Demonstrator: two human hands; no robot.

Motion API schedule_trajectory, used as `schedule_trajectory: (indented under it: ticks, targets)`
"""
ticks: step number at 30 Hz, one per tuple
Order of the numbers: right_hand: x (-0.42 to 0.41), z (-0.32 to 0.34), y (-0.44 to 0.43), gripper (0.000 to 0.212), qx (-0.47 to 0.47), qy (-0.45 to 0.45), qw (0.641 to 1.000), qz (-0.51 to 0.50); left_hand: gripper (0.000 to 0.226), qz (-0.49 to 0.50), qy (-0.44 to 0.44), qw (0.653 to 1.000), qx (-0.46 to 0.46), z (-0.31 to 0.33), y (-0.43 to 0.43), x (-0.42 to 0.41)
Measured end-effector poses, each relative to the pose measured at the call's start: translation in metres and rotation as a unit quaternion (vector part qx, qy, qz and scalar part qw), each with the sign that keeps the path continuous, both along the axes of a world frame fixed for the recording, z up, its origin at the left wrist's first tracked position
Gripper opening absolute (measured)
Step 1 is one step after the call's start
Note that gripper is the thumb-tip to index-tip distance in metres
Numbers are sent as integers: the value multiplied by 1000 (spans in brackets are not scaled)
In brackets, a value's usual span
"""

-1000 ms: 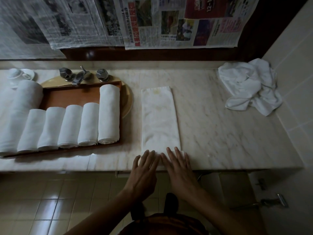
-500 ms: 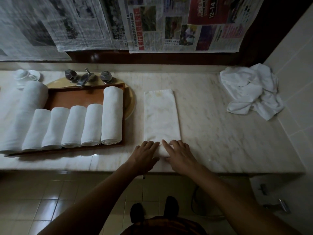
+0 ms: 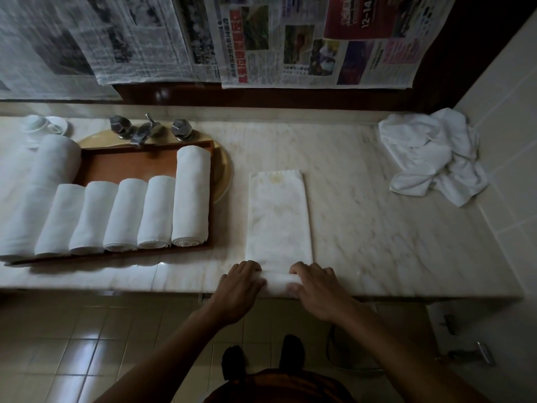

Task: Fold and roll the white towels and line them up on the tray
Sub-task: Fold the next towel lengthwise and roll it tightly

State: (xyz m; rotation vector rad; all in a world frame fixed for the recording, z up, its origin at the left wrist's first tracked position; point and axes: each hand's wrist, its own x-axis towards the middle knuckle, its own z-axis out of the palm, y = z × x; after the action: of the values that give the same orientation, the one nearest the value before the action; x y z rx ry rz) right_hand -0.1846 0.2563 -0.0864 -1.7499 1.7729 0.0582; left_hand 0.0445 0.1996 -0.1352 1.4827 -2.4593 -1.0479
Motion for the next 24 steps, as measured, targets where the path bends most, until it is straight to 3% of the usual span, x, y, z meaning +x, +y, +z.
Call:
schedule_trajectory:
  ticks: [6, 9, 12, 14, 17, 20, 24]
  targets:
    - [9, -25, 5, 34, -165, 62, 984, -3, 12, 60, 24, 998, 24, -3, -13, -8]
    - [28, -29, 27, 39, -250, 63, 966, 3, 28, 103, 17, 992, 65, 2, -20, -11]
    - [36, -43, 42, 49, -235, 83, 968, 29, 22, 105, 11, 994, -15, 6, -5, -12]
    - [34, -50, 44, 62, -221, 91, 970, 38, 39, 88, -4, 988, -128, 1, 16, -9]
    - [29, -52, 40, 70, -214, 83, 972, 49, 60, -32, -50, 968, -246, -17, 42, -9]
    - [22, -54, 30, 74, -208, 81, 972, 67, 86, -89, -124, 958, -242, -31, 42, -12]
    - [14, -54, 7, 83, -191, 80, 976, 73, 87, -85, -145, 963, -209, -28, 17, -18]
